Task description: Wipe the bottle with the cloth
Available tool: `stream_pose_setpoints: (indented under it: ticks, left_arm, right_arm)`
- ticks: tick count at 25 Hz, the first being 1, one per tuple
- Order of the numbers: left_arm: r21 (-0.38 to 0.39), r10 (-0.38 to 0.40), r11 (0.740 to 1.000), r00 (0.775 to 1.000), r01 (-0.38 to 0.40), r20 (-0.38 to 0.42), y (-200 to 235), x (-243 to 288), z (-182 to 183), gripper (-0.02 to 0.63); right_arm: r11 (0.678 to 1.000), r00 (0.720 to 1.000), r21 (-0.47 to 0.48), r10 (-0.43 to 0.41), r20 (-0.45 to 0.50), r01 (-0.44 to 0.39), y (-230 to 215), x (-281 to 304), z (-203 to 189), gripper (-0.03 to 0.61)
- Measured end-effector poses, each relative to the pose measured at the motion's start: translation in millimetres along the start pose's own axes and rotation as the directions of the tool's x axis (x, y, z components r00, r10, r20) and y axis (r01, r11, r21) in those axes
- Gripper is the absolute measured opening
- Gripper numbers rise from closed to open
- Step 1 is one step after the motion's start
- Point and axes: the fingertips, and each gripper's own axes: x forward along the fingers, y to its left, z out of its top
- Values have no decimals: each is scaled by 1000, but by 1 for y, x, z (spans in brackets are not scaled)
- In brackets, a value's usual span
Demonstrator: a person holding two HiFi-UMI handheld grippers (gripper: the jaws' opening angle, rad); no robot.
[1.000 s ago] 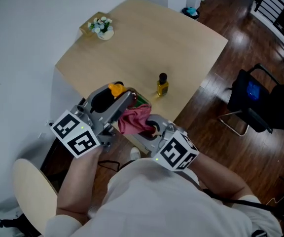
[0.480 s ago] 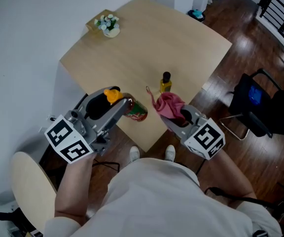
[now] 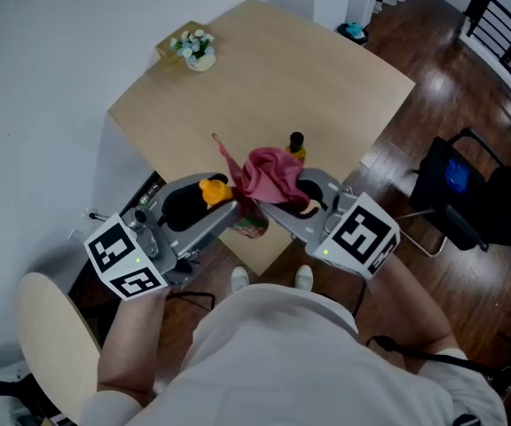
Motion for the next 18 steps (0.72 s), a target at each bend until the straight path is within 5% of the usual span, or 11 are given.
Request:
stream_pose_setpoints:
  ticks: [5,8,14,18]
  left_arm:
    - [-23,3,1000,999,-2,41,-2,-1,15,161]
    - [-15,2,1000,998,-1,59,-10,-1,28,160]
    - [27,8,1000,996,-10,89,-34,-2,41,161]
    - [84,23,996,999,-27,46,-28,3,32,161]
  right_arm:
    - [982,998,191,9,-61,3,-2,6,-68,74]
    - [929,997,369,34,-63,-9,3,6,-94,74]
    - [819,982,547,188,34,-176,60,14,-82,74]
    - [757,969,608,220,108,-240,67,14,-67,74]
